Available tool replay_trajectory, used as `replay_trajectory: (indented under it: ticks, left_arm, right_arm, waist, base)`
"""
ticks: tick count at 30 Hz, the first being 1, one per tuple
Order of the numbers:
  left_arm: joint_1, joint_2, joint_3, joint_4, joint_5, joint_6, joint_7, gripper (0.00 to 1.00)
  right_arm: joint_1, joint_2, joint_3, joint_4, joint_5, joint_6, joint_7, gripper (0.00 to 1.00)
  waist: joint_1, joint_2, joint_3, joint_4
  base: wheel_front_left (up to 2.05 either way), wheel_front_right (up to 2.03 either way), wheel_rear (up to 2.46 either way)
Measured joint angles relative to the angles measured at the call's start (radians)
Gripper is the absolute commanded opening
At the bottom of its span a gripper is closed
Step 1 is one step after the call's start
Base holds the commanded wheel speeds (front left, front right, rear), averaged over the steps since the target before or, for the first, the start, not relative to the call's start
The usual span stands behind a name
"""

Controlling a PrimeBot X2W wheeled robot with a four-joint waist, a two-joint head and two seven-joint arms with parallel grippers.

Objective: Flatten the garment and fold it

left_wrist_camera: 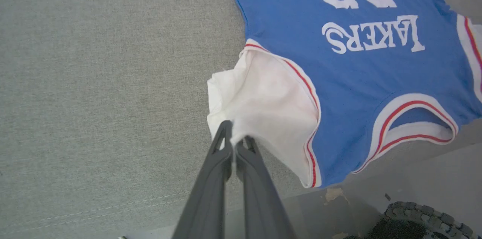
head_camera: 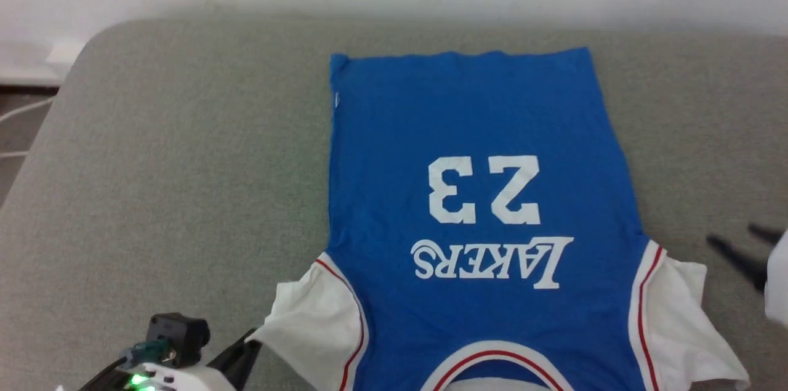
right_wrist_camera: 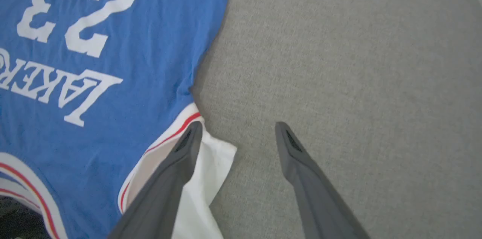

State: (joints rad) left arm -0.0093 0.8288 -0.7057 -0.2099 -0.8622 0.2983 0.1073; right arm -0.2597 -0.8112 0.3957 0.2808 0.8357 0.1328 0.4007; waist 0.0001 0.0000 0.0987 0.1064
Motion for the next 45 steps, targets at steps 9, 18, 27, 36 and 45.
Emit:
replay_trajectory:
  ticks: [9,18,27,36,45]
  left_arm:
    - [-0.068,-0.118,-0.014,-0.12,0.068,0.062,-0.051,0.0]
    - [-0.147,-0.249,-0.092,-0.109,0.133,0.048,-0.081,0.0]
    - [-0.19,-0.332,-0.132,-0.071,0.141,0.007,-0.118,0.0]
    - [-0.201,-0.351,-0.136,-0.051,0.141,0.0,-0.14,0.0]
    - [-0.202,-0.345,-0.131,-0.035,0.141,-0.007,-0.143,0.0]
  right_arm:
    - [-0.324,0.06,-0.121,-0.01,-0.116,0.0,0.187,1.0]
    - [-0.653,0.066,-0.188,0.186,-0.272,0.0,0.361,1.0]
    - [-0.824,0.014,-0.228,0.297,-0.38,0.0,0.45,1.0]
    - [-0.866,-0.009,-0.19,0.331,-0.431,-0.001,0.472,1.0]
    - [-0.856,-0.005,-0.171,0.329,-0.406,-0.001,0.459,0.0]
  waist:
    - [0.0002,0.0,0.144,0.081]
    - [0.0003,0.0,0.309,0.193]
    - [0.0002,0.0,0.446,0.324]
    - [-0.0004,0.0,0.53,0.418]
    - [-0.0001,0.0,0.53,0.416]
  base:
    - [0.0,0.0,0.0]
    - [0.0,0.0,0.0]
    - [0.0,0.0,0.0]
    - [0.0,0.0,0.0]
    - [0.0,0.0,0.0]
